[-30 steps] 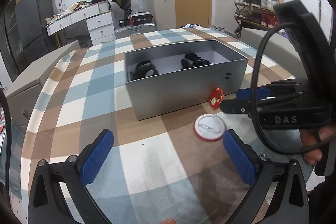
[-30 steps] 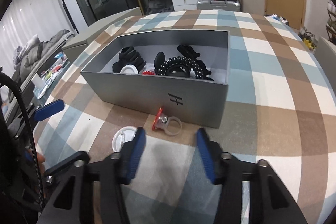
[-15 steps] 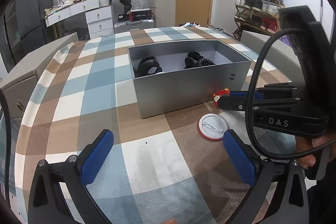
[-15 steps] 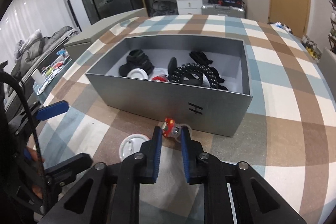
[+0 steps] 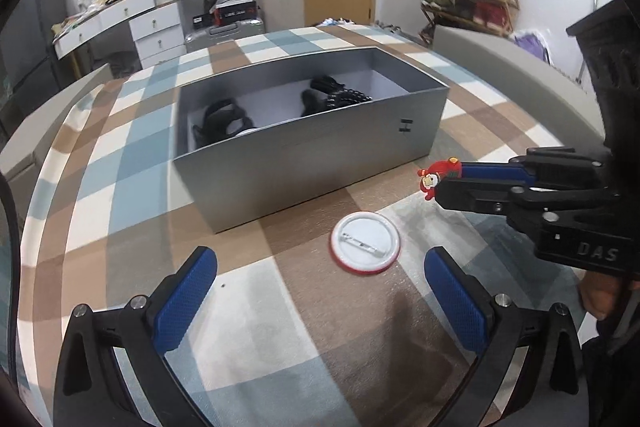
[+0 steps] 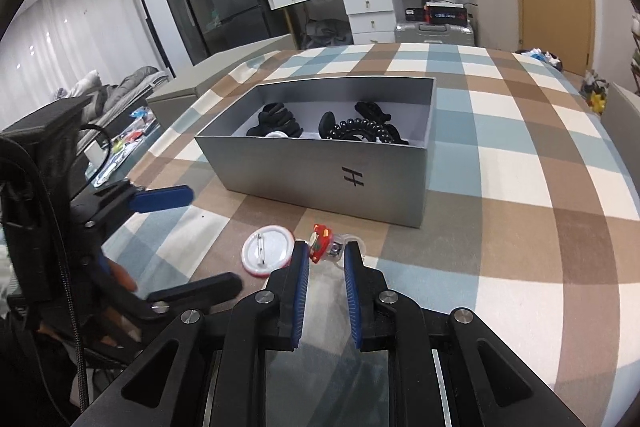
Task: Organize jewelry
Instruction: 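Grasp the white round badge with the left tool while the right tool holds the ring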
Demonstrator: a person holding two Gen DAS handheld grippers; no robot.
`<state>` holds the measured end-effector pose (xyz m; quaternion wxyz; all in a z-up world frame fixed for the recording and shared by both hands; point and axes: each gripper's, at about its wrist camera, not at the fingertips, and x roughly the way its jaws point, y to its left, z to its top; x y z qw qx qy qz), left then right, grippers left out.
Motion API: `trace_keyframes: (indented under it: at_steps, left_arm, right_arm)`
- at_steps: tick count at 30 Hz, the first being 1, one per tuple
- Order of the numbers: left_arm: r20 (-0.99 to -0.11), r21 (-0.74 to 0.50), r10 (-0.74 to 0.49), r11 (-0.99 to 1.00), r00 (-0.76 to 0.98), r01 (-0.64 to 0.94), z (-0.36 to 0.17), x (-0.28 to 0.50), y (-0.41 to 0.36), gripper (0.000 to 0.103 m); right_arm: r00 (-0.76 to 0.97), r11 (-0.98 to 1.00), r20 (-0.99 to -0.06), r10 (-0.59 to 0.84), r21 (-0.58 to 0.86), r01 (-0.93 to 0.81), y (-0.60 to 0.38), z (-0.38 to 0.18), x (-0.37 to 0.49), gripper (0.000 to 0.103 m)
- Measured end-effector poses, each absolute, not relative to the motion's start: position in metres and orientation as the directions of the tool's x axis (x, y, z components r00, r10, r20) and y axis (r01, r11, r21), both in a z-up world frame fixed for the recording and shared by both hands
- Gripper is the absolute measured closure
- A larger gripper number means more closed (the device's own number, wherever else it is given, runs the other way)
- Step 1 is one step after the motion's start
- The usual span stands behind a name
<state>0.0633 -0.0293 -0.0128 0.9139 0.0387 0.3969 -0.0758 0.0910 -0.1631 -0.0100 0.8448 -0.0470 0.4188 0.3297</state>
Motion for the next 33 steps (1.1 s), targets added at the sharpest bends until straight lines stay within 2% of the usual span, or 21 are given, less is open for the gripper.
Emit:
trace_keyframes:
  at_steps: [1, 4, 6, 7, 8, 25, 33]
  left_arm:
    - [-0.735, 0.017, -0.113, 0.983, 0.669, 0.184, -0.013, 0.064, -0.032, 0.007]
    - [-0.761, 0.040, -0.117, 0.973, 0.638, 0.226, -0.019, 0.069, -0.041, 0.027]
    - [-0.769, 0.026, -0.139, 0.969, 0.624, 0.247, -0.020, 0.071, -0.042, 0.046]
    - [-0.770, 0.015, -0.151, 0.967, 0.620, 0.255, -0.020, 0.071, -0.042, 0.052]
    - [-0.767, -0.005, -0.177, 0.962, 0.616, 0.272, -0.019, 0.069, -0.042, 0.067]
    - [-0.730, -0.025, -0.187, 0.968, 0.657, 0.248, -0.011, 0.060, -0.036, 0.068]
    - [-0.680, -0.033, -0.195, 0.971, 0.707, 0.236, -0.002, 0.054, -0.031, 0.069]
  right_arm:
    - [0.433, 0.778, -0.737, 0.519, 0.198, -0.596, -0.164, -0.010, 0.091, 0.086]
    - [0.437, 0.779, -0.733, 0.522, 0.202, -0.593, -0.166, -0.008, 0.090, 0.086]
    - [0.441, 0.781, -0.730, 0.522, 0.202, -0.591, -0.167, -0.006, 0.090, 0.086]
    - [0.442, 0.781, -0.728, 0.524, 0.205, -0.590, -0.167, -0.006, 0.090, 0.086]
    - [0.442, 0.781, -0.726, 0.526, 0.207, -0.590, -0.168, -0.006, 0.090, 0.086]
    - [0.450, 0.777, -0.715, 0.534, 0.206, -0.595, -0.168, -0.004, 0.087, 0.086]
    - [0.463, 0.770, -0.689, 0.558, 0.220, -0.599, -0.172, 0.003, 0.085, 0.086]
